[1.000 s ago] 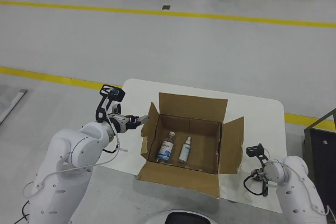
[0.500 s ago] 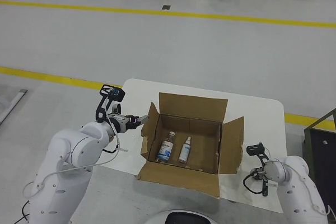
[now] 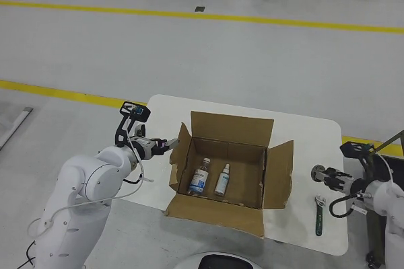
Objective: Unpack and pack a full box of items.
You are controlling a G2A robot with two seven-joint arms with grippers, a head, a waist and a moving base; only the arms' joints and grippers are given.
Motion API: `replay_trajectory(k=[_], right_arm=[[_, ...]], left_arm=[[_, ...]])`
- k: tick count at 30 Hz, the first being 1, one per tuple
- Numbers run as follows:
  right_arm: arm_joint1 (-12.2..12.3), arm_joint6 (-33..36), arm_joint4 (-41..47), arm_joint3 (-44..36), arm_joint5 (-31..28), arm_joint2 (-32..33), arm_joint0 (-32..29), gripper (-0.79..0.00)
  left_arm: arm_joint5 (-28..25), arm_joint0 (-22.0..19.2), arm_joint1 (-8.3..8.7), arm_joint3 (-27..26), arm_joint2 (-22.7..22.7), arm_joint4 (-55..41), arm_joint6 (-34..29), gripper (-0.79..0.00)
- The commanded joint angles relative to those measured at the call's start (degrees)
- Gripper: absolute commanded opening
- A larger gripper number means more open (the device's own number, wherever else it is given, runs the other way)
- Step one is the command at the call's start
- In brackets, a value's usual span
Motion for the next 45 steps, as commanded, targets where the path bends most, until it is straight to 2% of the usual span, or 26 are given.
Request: replay_trajectory(k=[1, 5, 9, 15, 20, 26, 34, 38, 45], right_arm=[[0.2, 1.1, 3.2, -5.0, -0.1, 1.1, -1.1, -0.785], [0.5, 2.2, 6.9, -12.6, 0.3, -0.4, -2.4, -0.785], [0.8, 2.6, 7.0, -16.0, 0.7, -5.5, -2.1, -0.785], [1.2, -0.9, -1.6, -13.9, 2.4, -17.8, 0.6, -0.785], [1.2, -3.7, -12.1, -11.2, 4.9, -28.9, 4.4, -0.785], [0.1, -7.7, -24.6, -1.6, 13.3, -41.9, 11.0, -0.785], [-3.5, -9.0, -32.5, 18.7, 27.4, -57.8, 24.2, -0.785], [-5.5, -9.4, -32.2, 27.7, 30.8, -63.0, 29.2, -0.785], [-8.5, -13.1, -29.9, 39.8, 31.9, -68.1, 34.1, -0.785]], left_arm=[[0.0, 0.0, 0.0, 0.0, 0.0, 0.0, 0.0, 0.0], [0.0, 0.0, 0.0, 0.0, 0.0, 0.0, 0.0, 0.0], [0.0, 0.0, 0.0, 0.0, 0.0, 0.0, 0.0, 0.0], [0.4, 0.4, 0.0, 0.3, -0.2, 0.1, 0.8, 0.0], [4.9, 2.8, 0.26, 0.4, -2.7, 3.4, 3.4, 0.0], [5.9, 4.4, 0.56, 0.4, -5.0, 4.0, 3.2, 0.0], [5.9, 4.4, 0.56, 0.4, -5.0, 4.0, 3.2, 0.0], [5.9, 4.4, 0.56, 0.4, -5.0, 4.0, 3.2, 0.0], [5.9, 4.4, 0.56, 0.4, -5.0, 4.0, 3.2, 0.0]])
